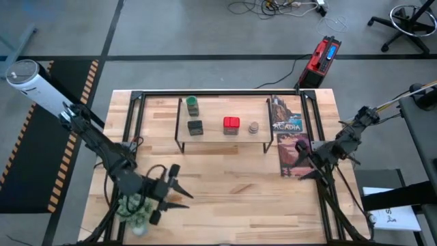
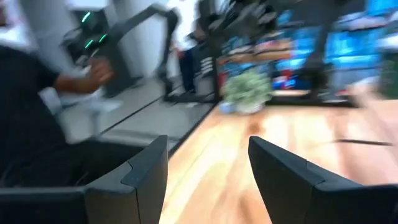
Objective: Shelf spices
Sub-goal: Return to Home Position
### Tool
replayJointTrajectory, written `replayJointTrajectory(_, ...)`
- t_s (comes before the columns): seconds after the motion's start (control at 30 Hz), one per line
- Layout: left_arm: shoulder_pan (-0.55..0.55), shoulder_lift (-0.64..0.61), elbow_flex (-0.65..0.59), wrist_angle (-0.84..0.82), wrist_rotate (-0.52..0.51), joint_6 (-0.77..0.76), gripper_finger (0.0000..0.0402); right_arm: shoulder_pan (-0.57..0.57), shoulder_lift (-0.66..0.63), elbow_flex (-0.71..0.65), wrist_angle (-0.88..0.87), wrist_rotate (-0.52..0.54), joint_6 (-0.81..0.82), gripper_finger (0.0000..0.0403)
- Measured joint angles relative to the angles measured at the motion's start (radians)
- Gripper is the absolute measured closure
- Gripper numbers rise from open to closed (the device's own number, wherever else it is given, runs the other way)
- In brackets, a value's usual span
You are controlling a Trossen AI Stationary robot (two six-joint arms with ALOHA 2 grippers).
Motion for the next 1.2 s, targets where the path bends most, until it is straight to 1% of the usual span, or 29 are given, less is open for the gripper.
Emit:
replayJointTrajectory(0.1,0.013,-0.092,-0.181,0.180,-0.003,0.025,0.0279,0.000,-0.036,0.002,0.002,0.105,0.054,0.0204)
replayJointTrajectory(0.2,0.036,-0.177,-0.348,0.347,-0.008,0.040,0.0287,0.000,-0.053,0.002,0.000,0.198,0.070,0.0204)
replayJointTrajectory(0.3,0.063,-0.251,-0.472,0.462,-0.010,0.037,0.0293,0.000,-0.055,0.002,-0.002,0.279,0.066,0.0204)
replayJointTrajectory(0.37,0.076,-0.291,-0.532,0.501,-0.009,0.030,0.0297,0.000,-0.055,0.002,-0.002,0.301,0.059,0.0204)
replayJointTrajectory(0.43,0.084,-0.329,-0.573,0.529,-0.009,0.023,0.0301,0.000,-0.054,0.002,-0.001,0.305,0.030,0.0204)
replayJointTrajectory(0.53,0.098,-0.387,-0.606,0.523,-0.007,0.021,0.0307,0.000,-0.052,0.002,-0.001,0.305,-0.009,0.0204)
replayJointTrajectory(0.67,0.110,-0.451,-0.634,0.480,0.002,0.023,0.0318,0.000,-0.049,0.002,-0.001,0.305,-0.021,0.0204)
replayJointTrajectory(0.83,0.113,-0.507,-0.691,0.477,0.020,0.023,0.0325,0.000,-0.049,0.002,-0.001,0.305,-0.021,0.0204)
replayJointTrajectory(1.1,0.113,-0.549,-0.782,0.582,0.023,0.028,0.0325,0.000,-0.048,0.002,-0.002,0.305,-0.021,0.0204)
replayJointTrajectory(1.2,0.113,-0.551,-0.825,0.642,0.032,0.007,0.0325,0.000,-0.048,0.002,-0.001,0.305,-0.021,0.0204)
